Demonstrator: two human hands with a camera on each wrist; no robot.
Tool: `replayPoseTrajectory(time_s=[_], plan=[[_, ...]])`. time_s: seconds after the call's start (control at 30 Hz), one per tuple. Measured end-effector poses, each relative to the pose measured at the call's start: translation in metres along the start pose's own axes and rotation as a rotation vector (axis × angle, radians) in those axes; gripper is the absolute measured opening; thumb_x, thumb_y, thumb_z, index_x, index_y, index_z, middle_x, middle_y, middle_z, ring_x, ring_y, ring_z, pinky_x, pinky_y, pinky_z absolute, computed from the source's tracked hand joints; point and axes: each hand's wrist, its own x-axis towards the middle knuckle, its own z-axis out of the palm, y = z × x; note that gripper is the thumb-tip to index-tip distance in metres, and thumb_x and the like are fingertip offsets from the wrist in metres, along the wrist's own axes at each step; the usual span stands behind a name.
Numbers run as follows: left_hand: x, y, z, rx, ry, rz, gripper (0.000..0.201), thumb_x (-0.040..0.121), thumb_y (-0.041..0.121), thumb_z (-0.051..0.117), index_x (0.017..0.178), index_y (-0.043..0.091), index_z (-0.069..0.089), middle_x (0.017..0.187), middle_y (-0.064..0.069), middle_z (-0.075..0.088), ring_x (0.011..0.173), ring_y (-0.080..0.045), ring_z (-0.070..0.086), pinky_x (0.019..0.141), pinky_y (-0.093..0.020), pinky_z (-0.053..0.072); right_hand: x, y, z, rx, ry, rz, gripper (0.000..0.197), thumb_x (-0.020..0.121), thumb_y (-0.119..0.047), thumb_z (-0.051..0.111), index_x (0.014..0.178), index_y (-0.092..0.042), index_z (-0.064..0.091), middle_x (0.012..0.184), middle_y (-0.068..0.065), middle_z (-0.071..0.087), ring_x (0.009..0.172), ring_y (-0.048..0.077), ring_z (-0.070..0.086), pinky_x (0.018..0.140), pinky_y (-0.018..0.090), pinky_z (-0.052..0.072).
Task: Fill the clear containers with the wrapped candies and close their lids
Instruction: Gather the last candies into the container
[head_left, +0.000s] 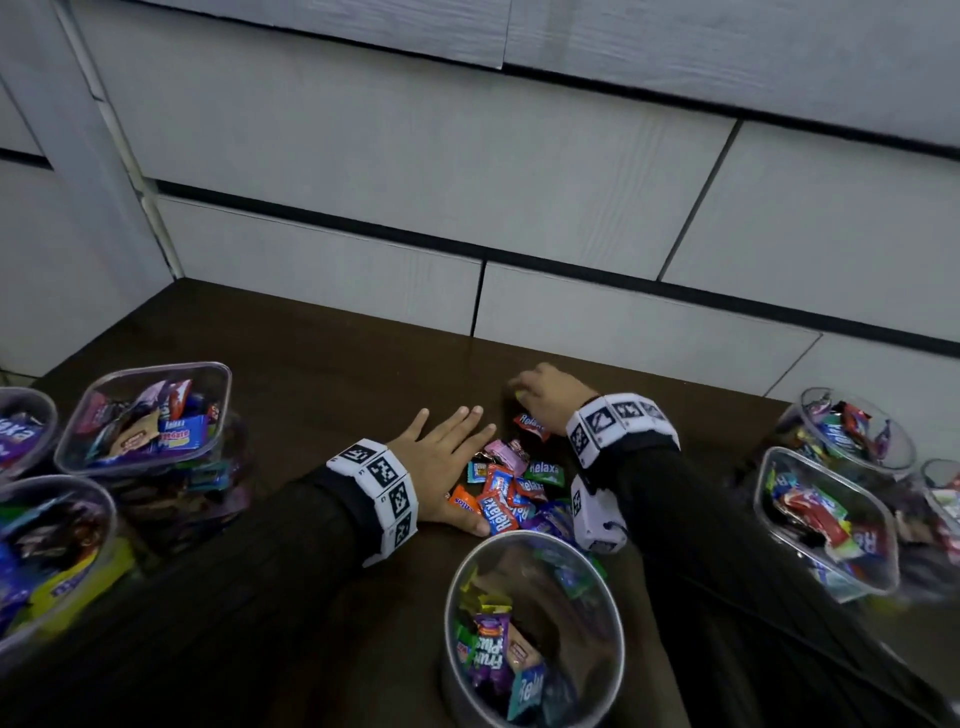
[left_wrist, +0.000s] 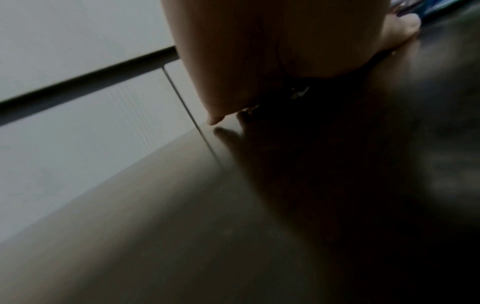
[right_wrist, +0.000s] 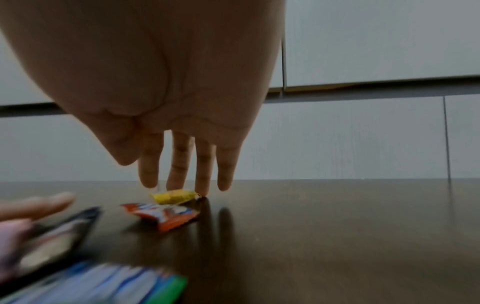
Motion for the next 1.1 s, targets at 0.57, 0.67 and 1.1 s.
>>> replayPoseTrajectory(time_s=[0.57,0.67,1.1], plan=[[0.009,0.019,0.023,-0.128,0.151,0.125,0.08,0.092,0.062,0.045,0.154,0.02,0.016,0.163,0.001,0.007,0.15,-0.019,-0.002,0.119,-0.043,0.007,-0.108,0.012,0.072,-0.092,-0.024,-0.052,0.124,0.059,-0.089,0.042,0.15,-0.024,-0.01,0.158,-0.001,-0.015,0.146,0.028,-0.014,0.115,0.053,0.004],[-0.001,0.018,0.023,-0.063,0.25,0.077,0.082,0.089,0.07,0.041,0.152,0.023,0.019,0.159,-0.001,0.014,0.148,-0.02,0.007,0.115,-0.045,0.015,-0.098,0.01,0.069,-0.15,-0.021,-0.05,0.11,0.074,-0.077,0.049,0.149,-0.026,-0.014,0.159,0.002,-0.015,0.146,0.029,-0.007,0.115,0.053,0.009],[-0.016,0.034,0.012,0.036,0.266,0.058,0.067,0.094,0.06,0.04,0.146,0.022,0.021,0.129,-0.006,0.032,0.116,-0.024,0.039,0.088,-0.037,0.039,-0.113,0.0,0.061,-0.301,0.002,-0.102,0.069,0.087,-0.069,0.036,0.137,-0.023,0.029,0.137,0.01,0.03,0.12,0.029,0.035,0.093,0.044,0.039]])
